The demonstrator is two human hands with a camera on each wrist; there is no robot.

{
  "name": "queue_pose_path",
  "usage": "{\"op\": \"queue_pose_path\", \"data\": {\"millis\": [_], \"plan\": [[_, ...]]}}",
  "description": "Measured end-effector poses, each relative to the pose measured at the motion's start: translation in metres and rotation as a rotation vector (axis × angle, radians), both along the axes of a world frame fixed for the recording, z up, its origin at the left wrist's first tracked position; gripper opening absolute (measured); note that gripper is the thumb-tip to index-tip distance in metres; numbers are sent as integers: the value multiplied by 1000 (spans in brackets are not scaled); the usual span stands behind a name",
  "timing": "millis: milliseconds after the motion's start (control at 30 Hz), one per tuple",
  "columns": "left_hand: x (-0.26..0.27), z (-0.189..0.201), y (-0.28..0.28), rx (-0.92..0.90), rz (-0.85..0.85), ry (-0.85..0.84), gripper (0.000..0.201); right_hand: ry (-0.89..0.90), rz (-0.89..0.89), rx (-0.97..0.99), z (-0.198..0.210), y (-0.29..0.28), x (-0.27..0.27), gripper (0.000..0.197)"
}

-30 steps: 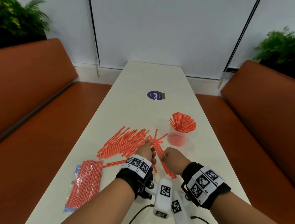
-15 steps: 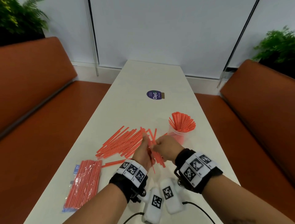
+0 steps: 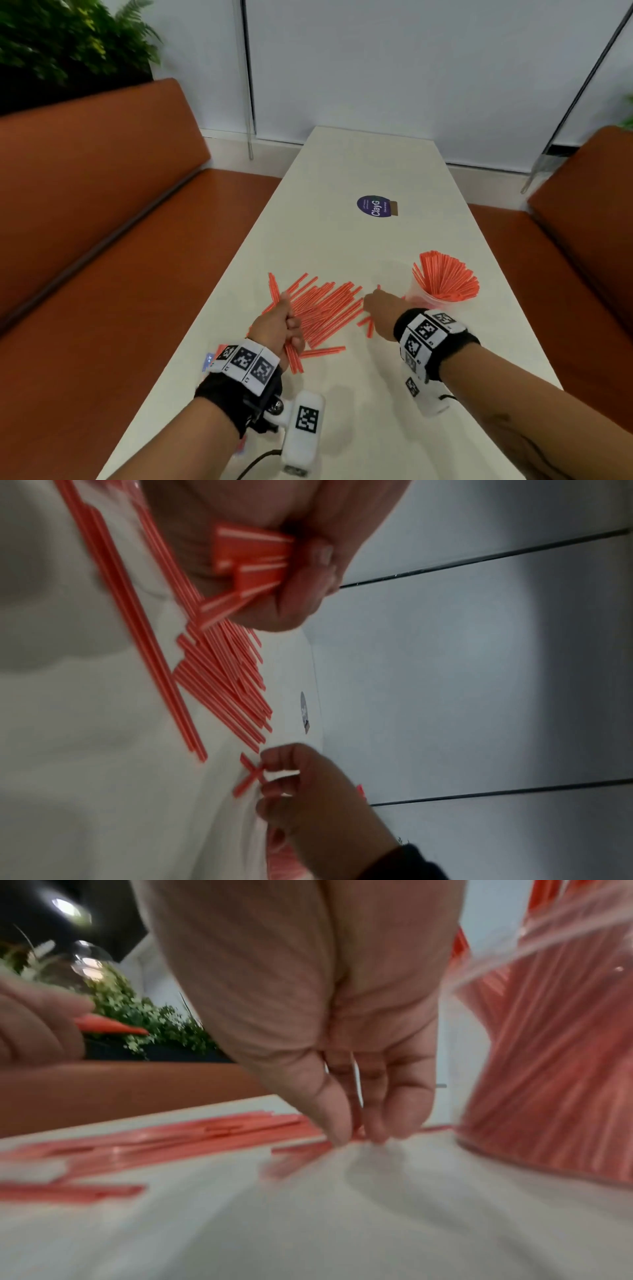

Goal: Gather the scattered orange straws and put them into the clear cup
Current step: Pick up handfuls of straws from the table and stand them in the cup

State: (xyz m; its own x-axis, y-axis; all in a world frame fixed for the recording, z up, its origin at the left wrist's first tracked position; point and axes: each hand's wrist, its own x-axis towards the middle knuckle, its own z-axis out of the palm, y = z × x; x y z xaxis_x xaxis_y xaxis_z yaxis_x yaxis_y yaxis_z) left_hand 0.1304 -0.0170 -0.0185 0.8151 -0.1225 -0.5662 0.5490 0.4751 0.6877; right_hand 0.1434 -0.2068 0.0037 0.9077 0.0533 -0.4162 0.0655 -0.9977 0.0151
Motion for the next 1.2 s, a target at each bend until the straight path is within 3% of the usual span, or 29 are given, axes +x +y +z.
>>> {"op": "queue_pose_path", "data": {"millis": [300,467,533,700,767,867,1000,1200], "plan": [[1,-7,13,59,54,18,48,-3,213,-87,-19,-6,5,22],[-1,-3,20,70,79,23,48,-62,417,-189,-23,8,-7,30],[0,-2,26,75,93,32,48,-101,423,-202,-21,14,-10,34],[-1,-5,36,72,127,30,46,-125,308,243,-15,54,-10,16],[-3,-8,36,68,129,14,46,-104,347,304,-20,75,-12,15],[-4,-11,38,74,135,5,47,-57,422,228,-26,93,-15,18],[-6,-13,45,53,156,3,46,-72,464,79,-26,99,-15,8],[-9,-12,46,64,165,-1,46,10,510,-235,-24,102,-28,26]]}}
